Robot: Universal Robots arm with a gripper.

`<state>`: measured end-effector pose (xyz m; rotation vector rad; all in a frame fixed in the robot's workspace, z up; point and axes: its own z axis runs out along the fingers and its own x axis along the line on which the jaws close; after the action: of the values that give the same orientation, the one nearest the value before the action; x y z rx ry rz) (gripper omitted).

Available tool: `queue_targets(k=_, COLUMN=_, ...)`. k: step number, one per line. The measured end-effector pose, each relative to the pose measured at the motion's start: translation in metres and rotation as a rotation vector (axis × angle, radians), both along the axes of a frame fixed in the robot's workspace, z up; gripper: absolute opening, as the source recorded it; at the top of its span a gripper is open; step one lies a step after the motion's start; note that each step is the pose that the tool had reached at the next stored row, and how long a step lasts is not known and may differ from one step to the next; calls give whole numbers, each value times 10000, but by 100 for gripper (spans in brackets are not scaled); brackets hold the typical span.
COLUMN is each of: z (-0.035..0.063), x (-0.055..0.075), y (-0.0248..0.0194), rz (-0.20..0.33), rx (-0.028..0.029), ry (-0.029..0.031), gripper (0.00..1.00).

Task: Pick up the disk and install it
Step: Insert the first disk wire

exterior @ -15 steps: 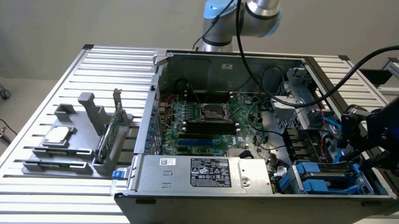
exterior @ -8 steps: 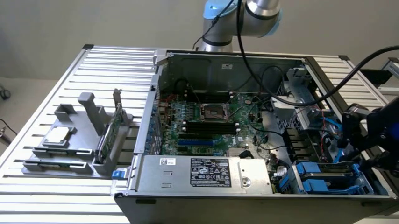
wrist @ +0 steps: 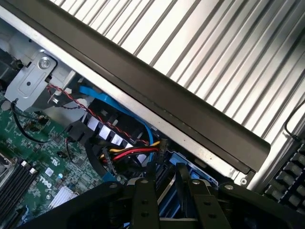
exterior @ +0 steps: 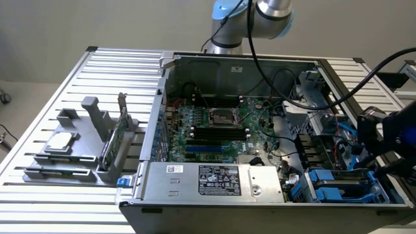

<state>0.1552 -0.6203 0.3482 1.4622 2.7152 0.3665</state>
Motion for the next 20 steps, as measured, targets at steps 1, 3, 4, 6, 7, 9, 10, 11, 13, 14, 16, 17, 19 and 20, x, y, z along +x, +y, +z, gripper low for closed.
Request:
queue_targets(k=1, z=-1, x=-1, y=0, rz=-53, rx=32, ry=2, gripper=31)
queue_targets(k=3, z=-8, x=-5, y=0, rz=-152, rx=107, ry=4, gripper=31)
queue_targets(k=4, z=-12, x=-6, y=0, rz=-201, rx=143, ry=4, gripper=31)
queue_targets(k=6, z=-22, x=-10, y=0, rz=-297, rx=205, ry=4, gripper=31)
queue_targets(k=7, z=-28, x=-10, y=0, rz=-340, rx=230, ry=4, gripper=31)
queue_targets(k=9, z=-42, x=-13, y=-2, rz=-429, rx=267, ry=4, gripper=31)
queue_targets(k=10, z=-50, x=-13, y=-2, rz=-477, rx=286, ry=3, gripper=31)
queue_targets(k=11, z=-57, x=-14, y=-3, rz=-527, rx=307, ry=3, gripper=31)
queue_targets(k=13, z=-71, x=-15, y=-3, rz=-601, rx=367, ry=4, gripper=31)
queue_targets(k=14, z=-78, x=-15, y=-3, rz=-630, rx=398, ry=5, gripper=31)
queue_targets(k=16, z=-93, x=-16, y=-3, rz=-682, rx=462, ry=6, gripper=31)
queue_targets(k=17, z=-100, x=-16, y=-3, rz=-703, rx=494, ry=6, gripper=31)
queue_targets(k=19, z=-112, x=-16, y=-3, rz=-737, rx=567, ry=8, gripper=31)
queue_targets(k=20, z=-119, x=-16, y=-3, rz=-751, rx=614, ry=9, gripper=31)
